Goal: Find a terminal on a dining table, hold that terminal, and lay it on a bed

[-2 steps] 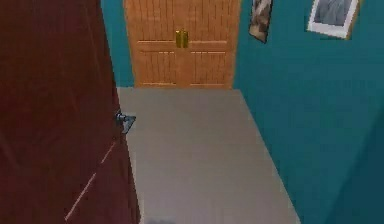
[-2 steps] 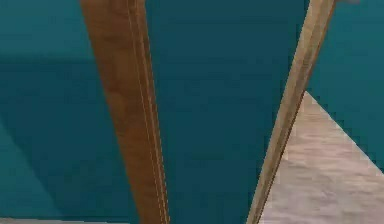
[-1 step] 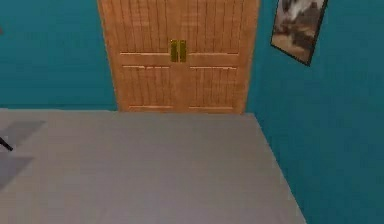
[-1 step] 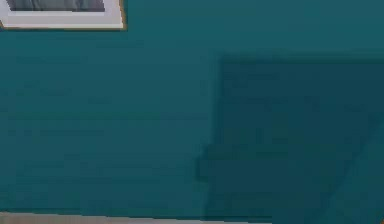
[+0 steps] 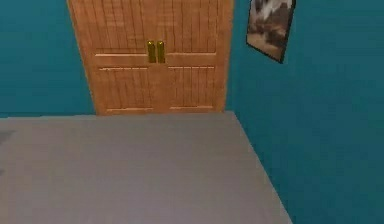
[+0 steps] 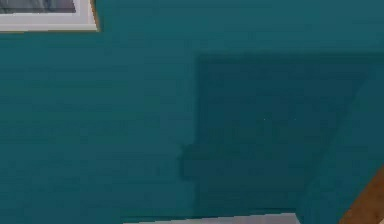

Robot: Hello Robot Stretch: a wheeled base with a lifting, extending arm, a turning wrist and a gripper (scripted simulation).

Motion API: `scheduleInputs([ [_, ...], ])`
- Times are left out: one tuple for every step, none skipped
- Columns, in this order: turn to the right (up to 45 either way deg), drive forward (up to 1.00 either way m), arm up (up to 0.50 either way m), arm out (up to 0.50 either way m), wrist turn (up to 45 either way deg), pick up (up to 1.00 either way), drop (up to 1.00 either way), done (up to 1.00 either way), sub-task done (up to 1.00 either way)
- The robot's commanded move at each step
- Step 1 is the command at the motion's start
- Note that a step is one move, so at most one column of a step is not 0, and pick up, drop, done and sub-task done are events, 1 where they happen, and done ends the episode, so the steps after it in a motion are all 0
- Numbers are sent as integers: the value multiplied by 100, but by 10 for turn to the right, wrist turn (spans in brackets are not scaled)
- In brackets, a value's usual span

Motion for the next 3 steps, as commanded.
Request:
scheduleInputs([
  [0, 15, 0, 0, 0, 0, 0, 0, 0],
  [-450, 0, 0, 0, 0, 0, 0, 0, 0],
  [0, 25, 0, 0, 0, 0, 0, 0, 0],
])
